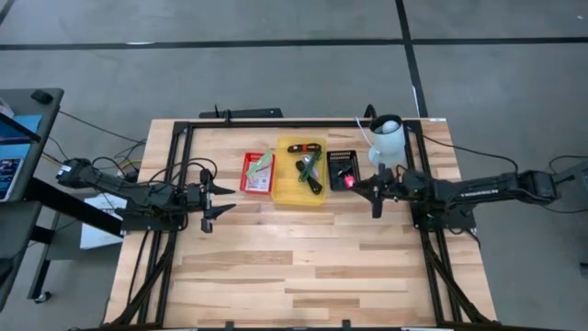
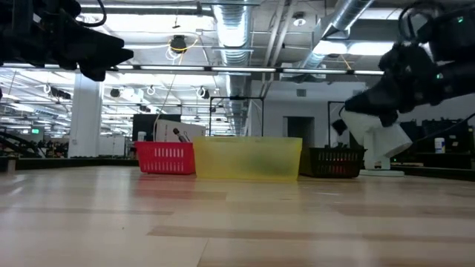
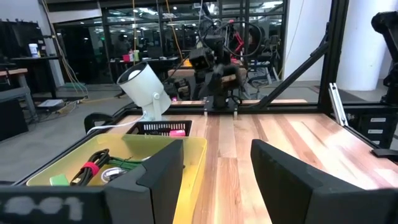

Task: Pick and place items into bin
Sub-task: Return to Home Position

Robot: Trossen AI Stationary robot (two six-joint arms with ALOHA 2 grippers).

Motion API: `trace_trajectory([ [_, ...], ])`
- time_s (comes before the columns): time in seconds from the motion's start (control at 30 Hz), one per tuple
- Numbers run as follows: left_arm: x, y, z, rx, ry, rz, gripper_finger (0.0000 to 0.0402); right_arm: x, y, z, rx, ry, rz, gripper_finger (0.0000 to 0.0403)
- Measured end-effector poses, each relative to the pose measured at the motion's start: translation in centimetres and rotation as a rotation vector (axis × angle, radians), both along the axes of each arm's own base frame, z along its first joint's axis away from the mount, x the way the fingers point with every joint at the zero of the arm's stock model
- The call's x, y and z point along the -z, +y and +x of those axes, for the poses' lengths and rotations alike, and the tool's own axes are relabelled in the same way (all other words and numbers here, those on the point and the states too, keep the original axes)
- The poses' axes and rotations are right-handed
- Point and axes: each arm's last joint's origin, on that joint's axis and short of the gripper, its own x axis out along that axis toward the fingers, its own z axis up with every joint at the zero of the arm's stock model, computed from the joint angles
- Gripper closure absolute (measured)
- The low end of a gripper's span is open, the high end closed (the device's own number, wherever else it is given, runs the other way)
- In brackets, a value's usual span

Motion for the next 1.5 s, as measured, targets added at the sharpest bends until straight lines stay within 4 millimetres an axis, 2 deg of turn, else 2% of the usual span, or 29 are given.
trace_trajectory([
  [0.23,0.3,0.0,0.0,-0.003,0.030,0.008,0.0219,1.5,-0.1,-0.1,0.006,0.145,0.024,0.0321],
  [0.77,3.5,0.1,-0.4,-0.006,0.360,0.086,0.0219,1.9,-0.1,0.0,0.006,0.175,0.029,0.0321],
  [1.5,3.6,0.1,-0.4,-0.004,0.380,0.092,0.0219,1.9,-0.1,0.0,0.005,0.175,0.029,0.0321],
])
